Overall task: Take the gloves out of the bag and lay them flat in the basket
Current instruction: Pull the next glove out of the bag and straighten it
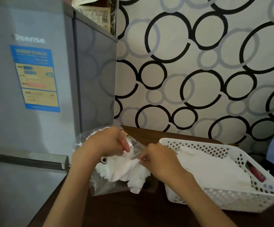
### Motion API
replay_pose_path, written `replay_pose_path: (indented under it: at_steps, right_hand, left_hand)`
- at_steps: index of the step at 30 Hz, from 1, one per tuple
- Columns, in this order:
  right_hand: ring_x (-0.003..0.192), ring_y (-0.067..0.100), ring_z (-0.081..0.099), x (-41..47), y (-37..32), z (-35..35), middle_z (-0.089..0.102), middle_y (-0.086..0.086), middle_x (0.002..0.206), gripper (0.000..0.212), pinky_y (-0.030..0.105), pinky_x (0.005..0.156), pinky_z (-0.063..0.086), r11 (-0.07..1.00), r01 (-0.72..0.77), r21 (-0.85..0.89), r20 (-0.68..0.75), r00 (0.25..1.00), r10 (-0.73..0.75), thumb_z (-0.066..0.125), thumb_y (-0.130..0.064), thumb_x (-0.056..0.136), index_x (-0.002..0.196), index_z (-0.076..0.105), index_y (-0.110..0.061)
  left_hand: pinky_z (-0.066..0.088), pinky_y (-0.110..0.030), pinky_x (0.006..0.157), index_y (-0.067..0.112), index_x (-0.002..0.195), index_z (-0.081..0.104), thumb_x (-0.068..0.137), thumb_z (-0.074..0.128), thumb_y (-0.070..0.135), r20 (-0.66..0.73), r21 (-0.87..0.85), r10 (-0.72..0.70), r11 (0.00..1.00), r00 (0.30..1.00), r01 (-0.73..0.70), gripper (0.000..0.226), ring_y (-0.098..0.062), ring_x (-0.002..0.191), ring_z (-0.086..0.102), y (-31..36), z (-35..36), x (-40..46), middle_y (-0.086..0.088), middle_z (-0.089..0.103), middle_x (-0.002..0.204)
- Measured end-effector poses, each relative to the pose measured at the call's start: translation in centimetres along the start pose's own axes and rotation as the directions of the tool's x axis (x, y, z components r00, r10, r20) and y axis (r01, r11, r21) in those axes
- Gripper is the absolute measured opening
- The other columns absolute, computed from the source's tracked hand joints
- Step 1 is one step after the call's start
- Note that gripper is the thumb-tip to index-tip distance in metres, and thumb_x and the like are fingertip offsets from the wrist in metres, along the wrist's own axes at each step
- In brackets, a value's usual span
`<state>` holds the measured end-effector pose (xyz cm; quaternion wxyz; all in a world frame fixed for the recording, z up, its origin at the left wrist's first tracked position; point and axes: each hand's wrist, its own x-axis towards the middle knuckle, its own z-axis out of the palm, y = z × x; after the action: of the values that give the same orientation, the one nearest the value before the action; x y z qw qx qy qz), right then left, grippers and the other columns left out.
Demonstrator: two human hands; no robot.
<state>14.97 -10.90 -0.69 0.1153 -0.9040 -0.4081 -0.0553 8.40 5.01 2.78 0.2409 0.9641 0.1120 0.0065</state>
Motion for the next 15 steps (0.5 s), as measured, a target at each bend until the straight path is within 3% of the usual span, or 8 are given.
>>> replay_pose_path:
  at_steps: [2, 4, 6, 8, 11, 13, 15]
  right_hand:
    - [0.08, 0.006, 0.058, 0.0, 0.6, -0.4, 0.066, -0.013, 0.087, 0.001, 0.023, 0.071, 0.044, 0.974, -0.072, 0.216, 0.022, 0.997, 0.069, 0.073, -0.031, 0.08, 0.081, 0.072, -0.031]
    - [0.066, 0.0, 0.053, 0.1, 1.1, -0.6, 0.06, -0.016, 0.069, 0.015, 0.019, 0.064, 0.042, 0.913, -0.111, 0.391, 0.031, 0.994, 0.107, 0.078, -0.03, 0.075, 0.066, 0.067, -0.033]
    - [0.069, -0.001, 0.053, 0.1, 1.5, -0.7, 0.06, -0.018, 0.07, 0.004, 0.016, 0.062, 0.039, 0.867, -0.12, 0.484, 0.05, 0.993, 0.11, 0.074, -0.029, 0.079, 0.078, 0.071, -0.031]
    - [0.083, 0.002, 0.055, 0.1, 1.9, -0.8, 0.061, -0.017, 0.082, 0.011, 0.018, 0.071, 0.043, 0.84, -0.105, 0.532, 0.06, 0.994, 0.086, 0.068, -0.029, 0.085, 0.095, 0.073, -0.028]
    - [0.089, 0.009, 0.057, -0.1, 1.7, -0.8, 0.062, -0.012, 0.088, 0.003, 0.028, 0.082, 0.048, 0.792, -0.083, 0.605, 0.013, 0.995, 0.095, 0.071, -0.031, 0.082, 0.084, 0.071, -0.032]
    - [0.081, 0.007, 0.059, -0.3, 1.3, -0.8, 0.063, -0.013, 0.081, 0.009, 0.025, 0.076, 0.05, 0.743, -0.071, 0.666, -0.027, 0.992, 0.12, 0.078, -0.03, 0.075, 0.074, 0.069, -0.027]
    - [0.077, 0.007, 0.062, -0.3, 1.3, -1.0, 0.067, -0.01, 0.077, 0.015, 0.023, 0.074, 0.052, 0.716, -0.064, 0.696, -0.047, 0.99, 0.134, 0.079, -0.029, 0.073, 0.074, 0.067, -0.021]
  left_hand:
    - [0.053, -0.032, 0.088, 0.042, 0.068, 0.066, 0.082, 0.07, 0.01, 0.008, 0.028, -0.002, 1.0, 1.0, 0.001, 0.035, -0.008, 0.094, 0.064, -0.2, 0.3, 0.3, 0.013, 0.071, 0.094]
    - [0.053, -0.035, 0.09, 0.04, 0.075, 0.071, 0.082, 0.07, 0.009, 0.027, 0.03, -0.017, 0.999, 1.0, 0.016, 0.032, -0.01, 0.096, 0.065, -0.6, 0.5, 0.5, 0.012, 0.071, 0.097]
    - [0.053, -0.034, 0.09, 0.033, 0.091, 0.074, 0.083, 0.07, 0.01, 0.05, 0.038, -0.026, 0.999, 0.998, 0.025, 0.025, -0.011, 0.099, 0.064, -0.7, 0.7, 0.6, 0.009, 0.07, 0.102]
    - [0.052, -0.028, 0.087, 0.029, 0.107, 0.071, 0.08, 0.075, 0.02, 0.076, 0.042, -0.025, 0.999, 0.997, 0.022, 0.029, -0.009, 0.096, 0.061, -0.6, 0.6, 0.5, 0.009, 0.067, 0.11]
    - [0.044, -0.019, 0.08, 0.027, 0.123, 0.061, 0.075, 0.077, 0.042, 0.165, 0.067, -0.005, 0.998, 0.986, -0.006, 0.053, -0.005, 0.095, 0.052, 0.0, 0.7, 0.2, 0.012, 0.059, 0.121]
    - [0.043, -0.021, 0.083, 0.027, 0.124, 0.06, 0.075, 0.074, 0.051, 0.156, 0.071, 0.012, 0.997, 0.988, -0.023, 0.056, -0.005, 0.097, 0.051, 0.5, 1.1, 0.4, 0.012, 0.058, 0.122]
    - [0.049, -0.026, 0.082, 0.031, 0.108, 0.067, 0.076, 0.072, 0.051, 0.054, 0.005, 0.041, 0.999, 0.998, -0.042, 0.038, -0.007, 0.091, 0.057, 0.7, 1.4, 0.7, 0.014, 0.062, 0.114]
